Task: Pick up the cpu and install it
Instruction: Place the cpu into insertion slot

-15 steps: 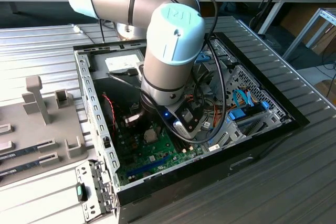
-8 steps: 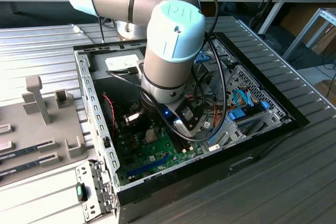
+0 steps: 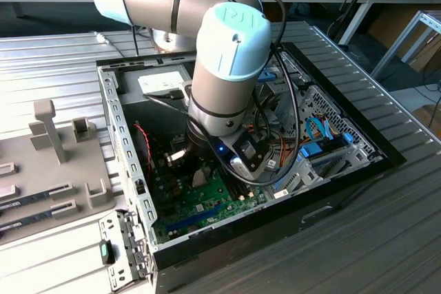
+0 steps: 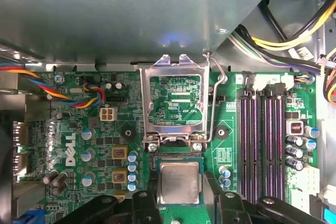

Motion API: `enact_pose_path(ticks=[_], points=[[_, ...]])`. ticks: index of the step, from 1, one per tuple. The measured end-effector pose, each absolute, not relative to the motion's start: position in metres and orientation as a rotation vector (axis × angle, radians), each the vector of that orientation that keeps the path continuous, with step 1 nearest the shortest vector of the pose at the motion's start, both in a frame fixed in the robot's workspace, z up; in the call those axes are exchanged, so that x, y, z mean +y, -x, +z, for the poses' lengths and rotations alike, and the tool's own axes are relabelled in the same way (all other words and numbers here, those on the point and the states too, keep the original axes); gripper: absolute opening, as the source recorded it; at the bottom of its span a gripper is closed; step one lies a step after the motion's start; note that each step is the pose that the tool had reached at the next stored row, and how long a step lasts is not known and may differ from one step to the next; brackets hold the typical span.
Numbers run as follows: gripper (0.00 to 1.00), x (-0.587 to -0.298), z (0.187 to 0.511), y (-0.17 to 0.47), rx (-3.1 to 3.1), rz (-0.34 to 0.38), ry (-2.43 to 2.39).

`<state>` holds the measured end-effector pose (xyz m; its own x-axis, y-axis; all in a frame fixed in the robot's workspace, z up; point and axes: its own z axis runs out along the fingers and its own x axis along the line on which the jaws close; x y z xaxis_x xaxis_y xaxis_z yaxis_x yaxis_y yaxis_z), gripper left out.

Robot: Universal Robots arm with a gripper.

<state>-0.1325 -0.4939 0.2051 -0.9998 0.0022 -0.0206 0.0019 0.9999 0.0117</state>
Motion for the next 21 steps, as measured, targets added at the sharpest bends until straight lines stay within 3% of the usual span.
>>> enact_pose_path(ticks=[21], points=[[0.42,-0.4939,0.2028,0.1352,3.12,0.026,0.013]])
